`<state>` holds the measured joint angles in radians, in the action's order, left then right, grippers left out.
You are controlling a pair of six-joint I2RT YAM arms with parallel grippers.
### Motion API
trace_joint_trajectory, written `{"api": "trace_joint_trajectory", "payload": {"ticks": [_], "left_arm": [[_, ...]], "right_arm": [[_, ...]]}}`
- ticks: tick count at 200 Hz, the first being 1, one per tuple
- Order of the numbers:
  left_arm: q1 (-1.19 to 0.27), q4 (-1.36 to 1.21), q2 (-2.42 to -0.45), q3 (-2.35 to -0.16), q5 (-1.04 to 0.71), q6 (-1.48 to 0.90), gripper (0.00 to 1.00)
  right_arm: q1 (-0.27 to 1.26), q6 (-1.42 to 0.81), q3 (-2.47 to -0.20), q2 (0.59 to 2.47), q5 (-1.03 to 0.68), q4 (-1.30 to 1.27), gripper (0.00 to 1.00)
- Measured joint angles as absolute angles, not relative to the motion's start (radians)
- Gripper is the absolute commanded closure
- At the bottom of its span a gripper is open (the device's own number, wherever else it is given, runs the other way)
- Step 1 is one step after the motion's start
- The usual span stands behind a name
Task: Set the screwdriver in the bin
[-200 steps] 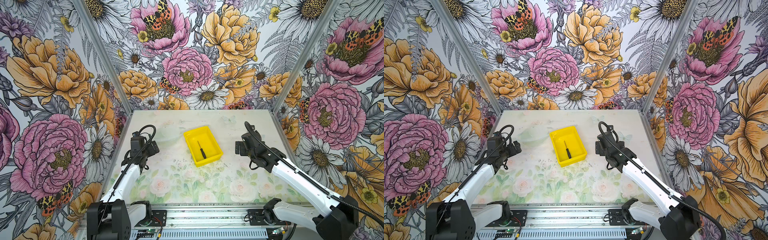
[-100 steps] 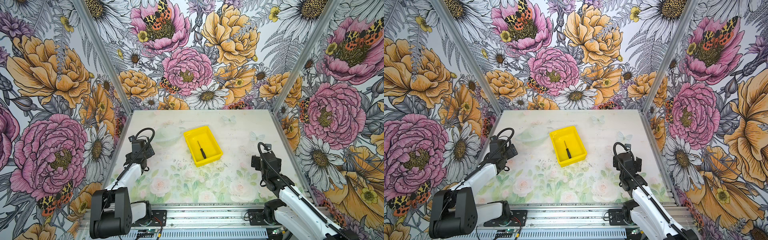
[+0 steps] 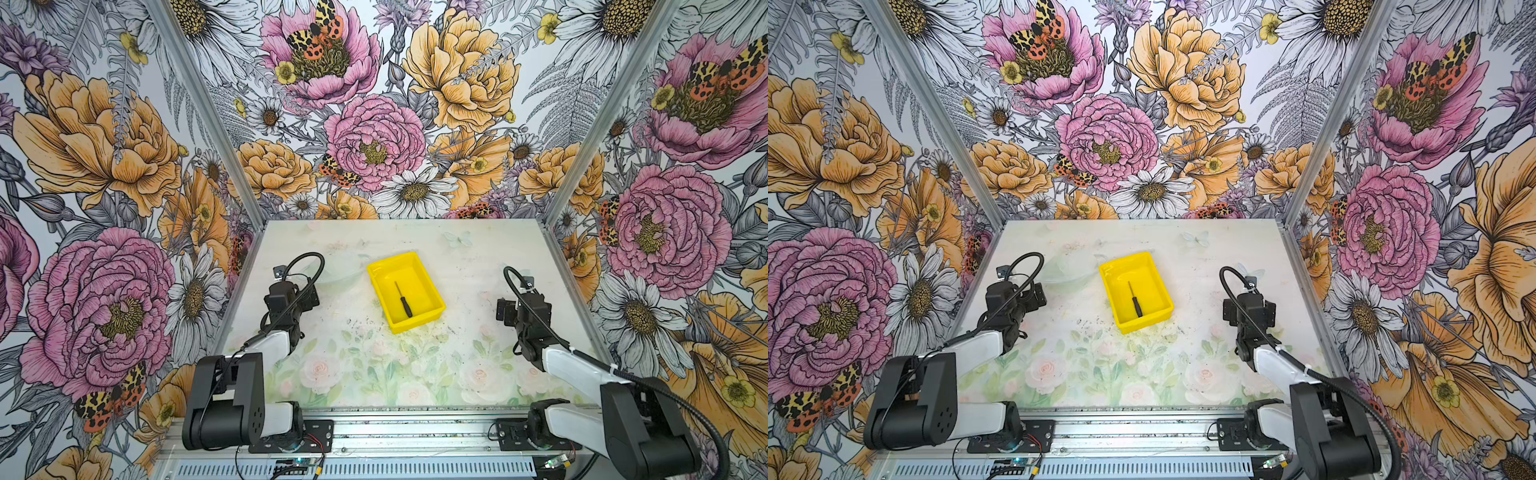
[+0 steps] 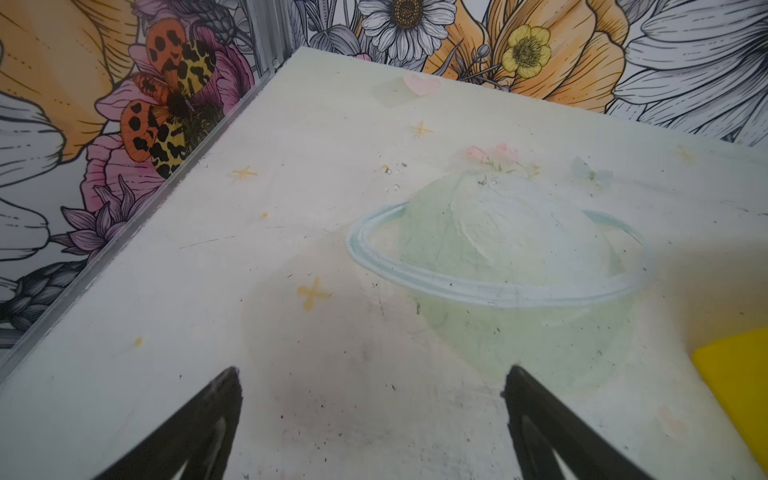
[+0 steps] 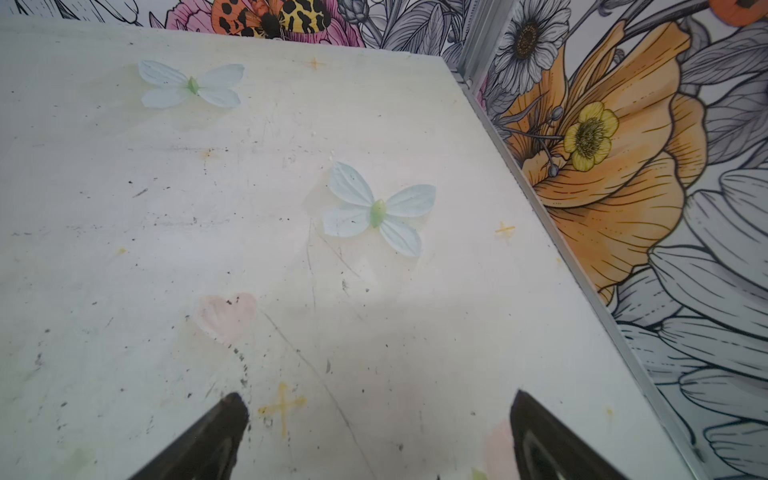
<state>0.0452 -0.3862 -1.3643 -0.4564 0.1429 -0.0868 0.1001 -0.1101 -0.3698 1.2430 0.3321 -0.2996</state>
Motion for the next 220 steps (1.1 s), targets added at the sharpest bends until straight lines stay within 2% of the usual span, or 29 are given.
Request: {"api": "trace_joint_trajectory", "payload": {"ticks": [62,123,220], "left_arm": [[0.002,-0.657,-1.495,-0.458,0.128,-0.015,0.01],[-0.004,-0.849,-1.551,-0.383,0.121,0.007,0.01],[-0.002,-0.889,-1.551,-0.383,0.117,0.007,0.01]], "right_arm": [[0.034,-0.077,-0.555,1.507,0.207,-0.487,0.00],[-0.041,-0.085,-0.416,1.522,0.081,-0.709,0.01],[-0.038,-0.085,-0.399,1.534,0.068,-0.806,0.01]]}}
